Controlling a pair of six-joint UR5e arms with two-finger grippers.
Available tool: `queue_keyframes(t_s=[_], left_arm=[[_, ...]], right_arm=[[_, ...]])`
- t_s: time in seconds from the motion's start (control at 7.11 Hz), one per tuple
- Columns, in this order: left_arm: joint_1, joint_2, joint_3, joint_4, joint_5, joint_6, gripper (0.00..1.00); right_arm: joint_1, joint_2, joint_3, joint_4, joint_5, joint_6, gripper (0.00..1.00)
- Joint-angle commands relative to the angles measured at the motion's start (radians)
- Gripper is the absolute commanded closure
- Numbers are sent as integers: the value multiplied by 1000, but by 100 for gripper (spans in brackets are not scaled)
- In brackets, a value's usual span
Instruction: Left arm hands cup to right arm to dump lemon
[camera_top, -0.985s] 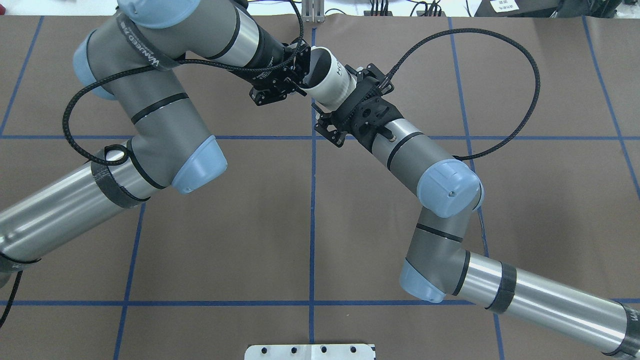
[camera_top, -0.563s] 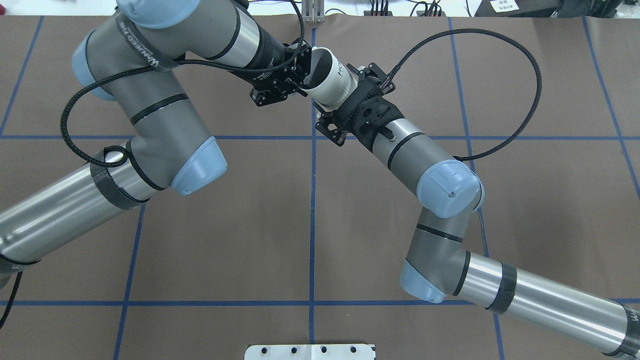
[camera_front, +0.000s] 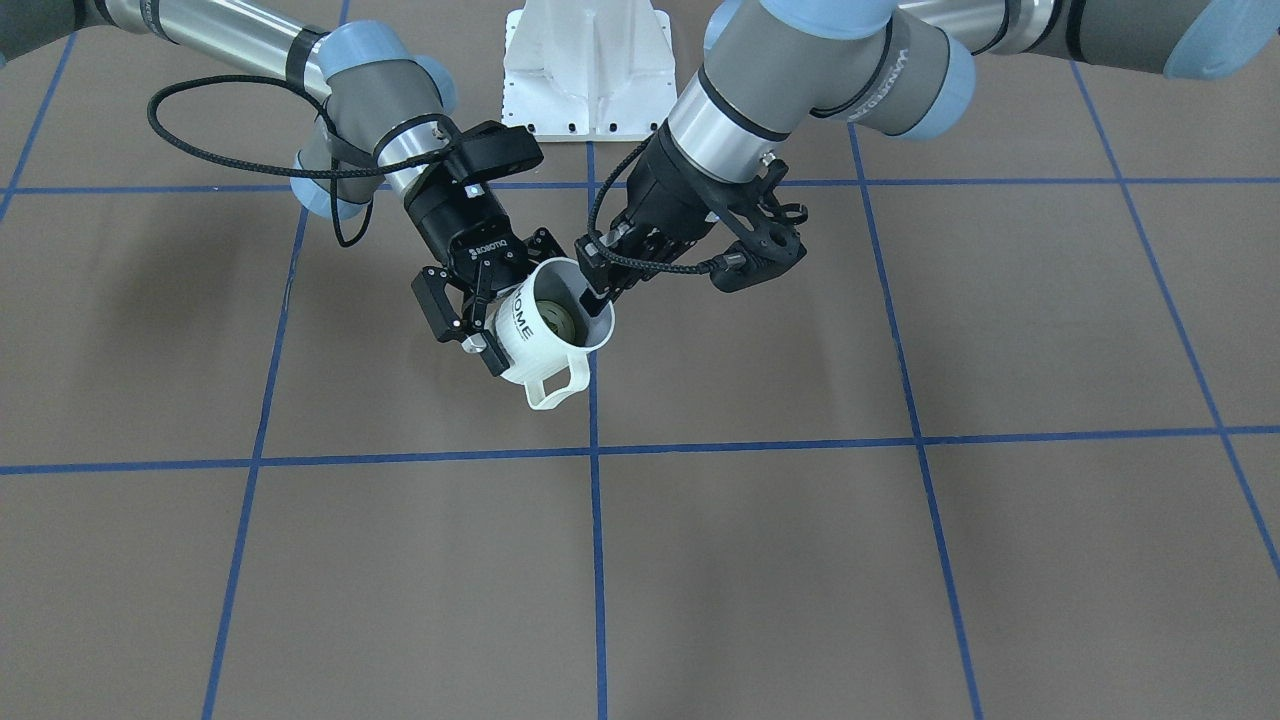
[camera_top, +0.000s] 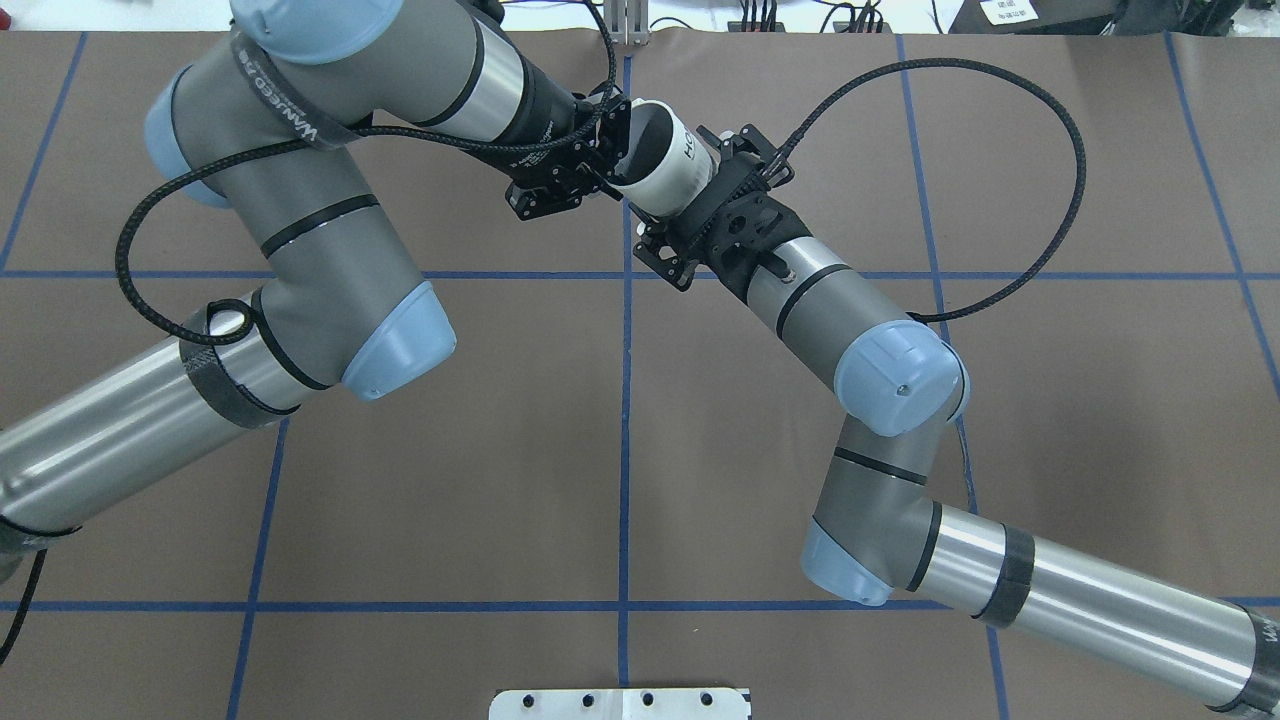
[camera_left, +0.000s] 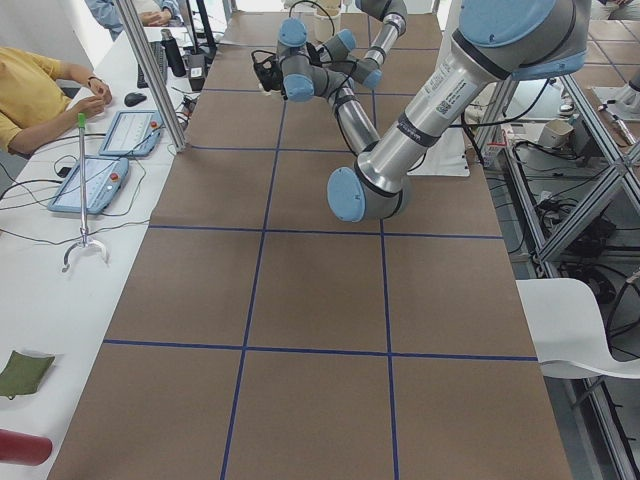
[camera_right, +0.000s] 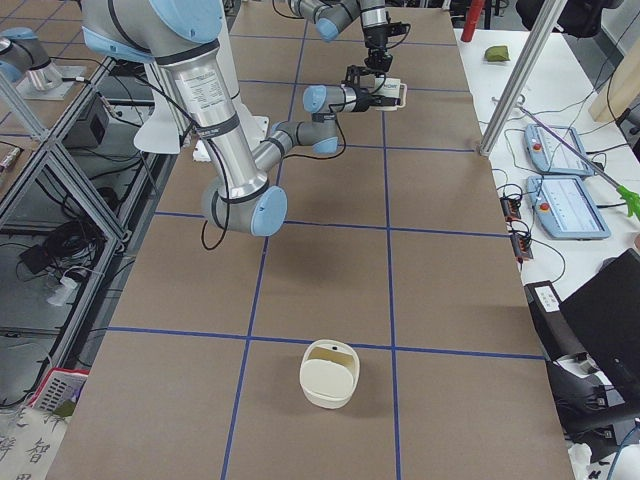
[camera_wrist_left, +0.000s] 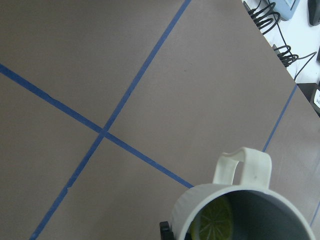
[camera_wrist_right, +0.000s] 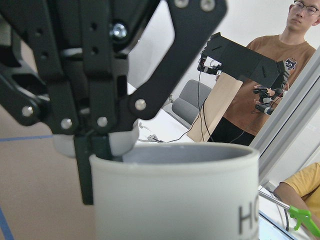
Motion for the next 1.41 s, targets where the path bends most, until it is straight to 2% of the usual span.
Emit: queue_keyframes(t_s=[0.0, 0.14, 0.28, 0.42, 0.56, 0.7, 1.27], left_arm=[[1, -1, -1, 0, -3, 1, 100], [1, 0, -1, -1, -5, 15, 73], [1, 2, -3, -5, -9, 35, 1], [-4, 14, -24, 0, -35, 102, 0], [-62, 36, -32, 11, -140, 171, 0], [-100, 62, -35, 12, -173, 208, 0], [-114, 80, -36, 12, -181, 242, 0]], right_arm=[[0, 1, 0, 0, 0, 0, 1], [-2, 1, 0, 0, -2, 0, 7], [-2, 4, 0, -6, -3, 5, 29], [-2, -2, 1, -15, -5, 9, 51], [0, -8, 0, -9, -5, 32, 92], [0, -29, 0, -11, -2, 119, 100], [0, -28, 6, -9, -2, 129, 100]])
